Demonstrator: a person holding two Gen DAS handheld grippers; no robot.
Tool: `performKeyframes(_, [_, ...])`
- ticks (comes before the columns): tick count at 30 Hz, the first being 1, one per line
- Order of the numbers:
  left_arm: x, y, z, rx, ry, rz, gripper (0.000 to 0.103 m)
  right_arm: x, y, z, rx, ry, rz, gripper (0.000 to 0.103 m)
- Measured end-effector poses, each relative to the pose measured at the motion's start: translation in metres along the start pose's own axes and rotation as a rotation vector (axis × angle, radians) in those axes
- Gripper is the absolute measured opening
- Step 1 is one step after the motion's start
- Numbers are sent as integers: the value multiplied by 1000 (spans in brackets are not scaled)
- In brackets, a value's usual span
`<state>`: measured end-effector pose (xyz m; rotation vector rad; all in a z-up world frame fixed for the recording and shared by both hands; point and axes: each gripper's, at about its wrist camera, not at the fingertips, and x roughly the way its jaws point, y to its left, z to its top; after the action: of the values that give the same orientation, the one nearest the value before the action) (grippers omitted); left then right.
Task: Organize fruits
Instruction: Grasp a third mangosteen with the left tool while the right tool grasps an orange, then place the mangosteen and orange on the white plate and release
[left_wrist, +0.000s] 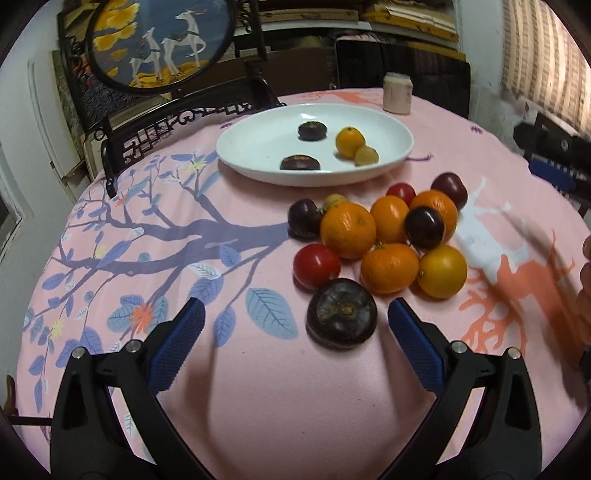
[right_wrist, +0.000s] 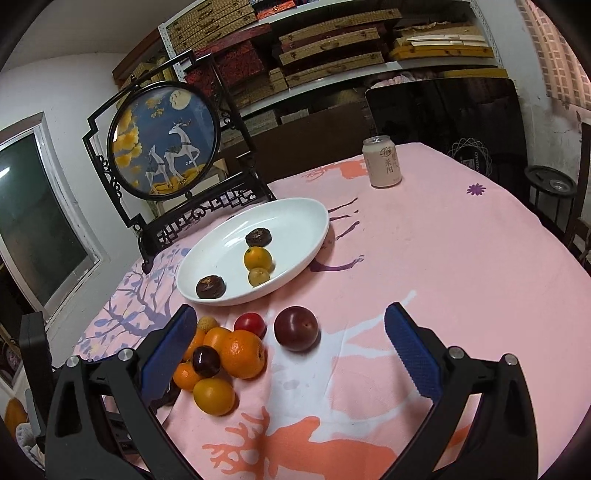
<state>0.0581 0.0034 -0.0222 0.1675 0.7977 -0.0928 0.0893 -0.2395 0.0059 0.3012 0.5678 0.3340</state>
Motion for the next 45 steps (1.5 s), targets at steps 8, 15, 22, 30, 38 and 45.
performKeyframes(8, [9, 2, -1, -16, 45, 16, 101, 6, -4, -1, 32, 48, 24, 102])
performKeyframes(15, [16, -4, -1, 11, 77, -63, 64, 10, -3, -3, 32, 76, 16, 102])
performKeyframes(22, [12, -9, -2, 9, 55, -106, 42, 11, -2, -4, 17, 90, 7, 102])
performKeyframes(30, [10, 43, 1, -204, 34, 7, 42, 23, 24, -20, -104, 190, 14, 92])
performKeyframes(38, [16, 34, 0, -179, 57, -34, 42, 38, 64, -50, -293, 292, 27, 60])
performKeyframes(45, [24, 34, 2, -178, 83, -43, 43, 51, 75, -58, -307, 356, 86, 50])
